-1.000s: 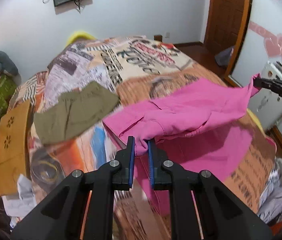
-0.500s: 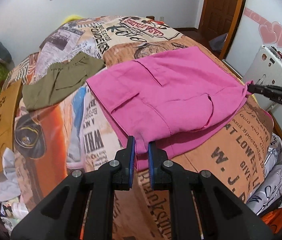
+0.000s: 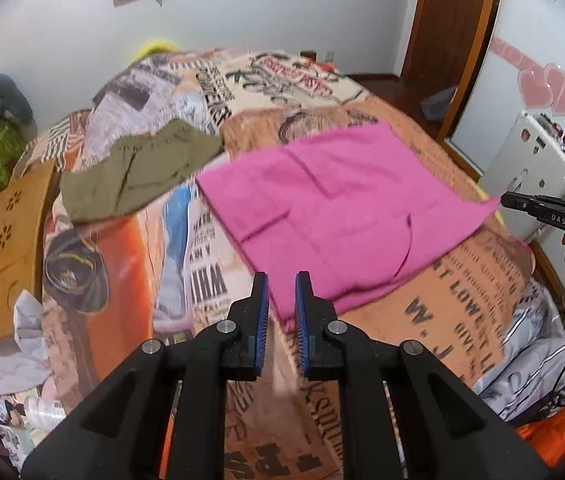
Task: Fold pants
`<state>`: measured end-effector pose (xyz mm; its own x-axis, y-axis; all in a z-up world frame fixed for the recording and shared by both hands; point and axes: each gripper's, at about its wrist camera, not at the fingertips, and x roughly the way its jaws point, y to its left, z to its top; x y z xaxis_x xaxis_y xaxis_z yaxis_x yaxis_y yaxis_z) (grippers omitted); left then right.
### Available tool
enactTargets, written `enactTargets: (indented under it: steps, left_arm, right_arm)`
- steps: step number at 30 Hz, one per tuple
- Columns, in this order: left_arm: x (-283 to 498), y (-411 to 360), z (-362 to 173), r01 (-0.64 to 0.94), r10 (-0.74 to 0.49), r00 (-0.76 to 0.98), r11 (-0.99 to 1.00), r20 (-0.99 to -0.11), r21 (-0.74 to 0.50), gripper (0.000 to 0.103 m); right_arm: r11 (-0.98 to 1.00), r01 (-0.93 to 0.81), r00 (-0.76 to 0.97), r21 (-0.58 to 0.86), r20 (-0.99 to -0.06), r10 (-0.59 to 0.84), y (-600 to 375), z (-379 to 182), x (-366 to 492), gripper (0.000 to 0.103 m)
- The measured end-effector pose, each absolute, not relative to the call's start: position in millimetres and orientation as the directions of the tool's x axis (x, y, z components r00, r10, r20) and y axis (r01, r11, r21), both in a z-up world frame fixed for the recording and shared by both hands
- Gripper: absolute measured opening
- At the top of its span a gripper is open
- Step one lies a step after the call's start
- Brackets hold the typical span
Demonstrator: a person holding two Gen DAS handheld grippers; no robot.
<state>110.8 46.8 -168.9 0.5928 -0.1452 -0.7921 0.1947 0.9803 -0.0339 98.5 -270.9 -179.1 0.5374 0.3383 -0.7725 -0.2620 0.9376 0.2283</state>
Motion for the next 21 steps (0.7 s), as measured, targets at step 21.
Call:
enactTargets:
  steps: [21]
  left_arm:
    - [139.2, 25.3, -197.4, 0.211, -0.187, 0.524, 0.974, -0.831, -0.085, 0.014]
  right_arm:
    - [0.889, -0.359, 0.420, 0.284, -0.802, 0.425, -221.2, -211.3, 119.5, 0.026]
